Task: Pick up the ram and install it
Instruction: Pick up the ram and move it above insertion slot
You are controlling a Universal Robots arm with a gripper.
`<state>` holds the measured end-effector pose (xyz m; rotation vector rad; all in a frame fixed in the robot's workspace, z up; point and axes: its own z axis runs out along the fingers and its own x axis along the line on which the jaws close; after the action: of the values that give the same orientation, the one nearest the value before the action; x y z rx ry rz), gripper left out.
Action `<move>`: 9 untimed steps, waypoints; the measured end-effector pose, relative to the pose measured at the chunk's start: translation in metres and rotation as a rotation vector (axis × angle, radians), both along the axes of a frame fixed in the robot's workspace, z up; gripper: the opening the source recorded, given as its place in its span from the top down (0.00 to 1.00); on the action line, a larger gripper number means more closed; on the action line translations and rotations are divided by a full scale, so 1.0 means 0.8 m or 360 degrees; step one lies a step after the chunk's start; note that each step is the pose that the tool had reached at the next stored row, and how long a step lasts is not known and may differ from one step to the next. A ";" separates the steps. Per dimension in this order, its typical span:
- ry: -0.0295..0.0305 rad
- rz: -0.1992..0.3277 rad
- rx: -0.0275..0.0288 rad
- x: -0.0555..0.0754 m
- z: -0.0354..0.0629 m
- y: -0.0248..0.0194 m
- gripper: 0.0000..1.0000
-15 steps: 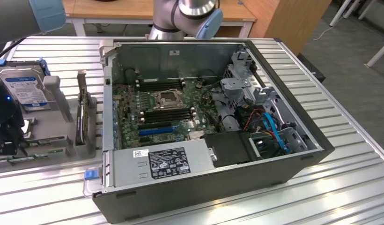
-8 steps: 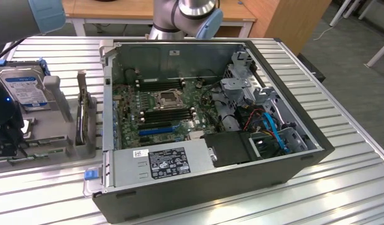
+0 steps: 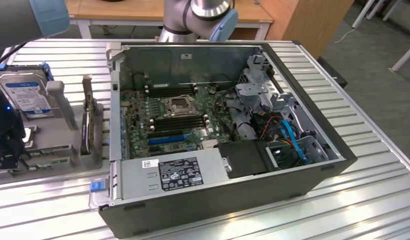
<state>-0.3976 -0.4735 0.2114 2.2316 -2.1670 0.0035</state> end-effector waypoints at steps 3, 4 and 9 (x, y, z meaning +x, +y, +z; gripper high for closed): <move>0.00001 0.0000 0.00000 0.000 -0.007 0.0000 0.71; 0.00002 0.0000 -0.00001 0.000 -0.009 0.0000 0.71; 0.00004 0.0000 -0.00002 0.000 -0.016 0.0000 0.71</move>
<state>-0.3976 -0.4736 0.1988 2.2314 -2.1668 0.0034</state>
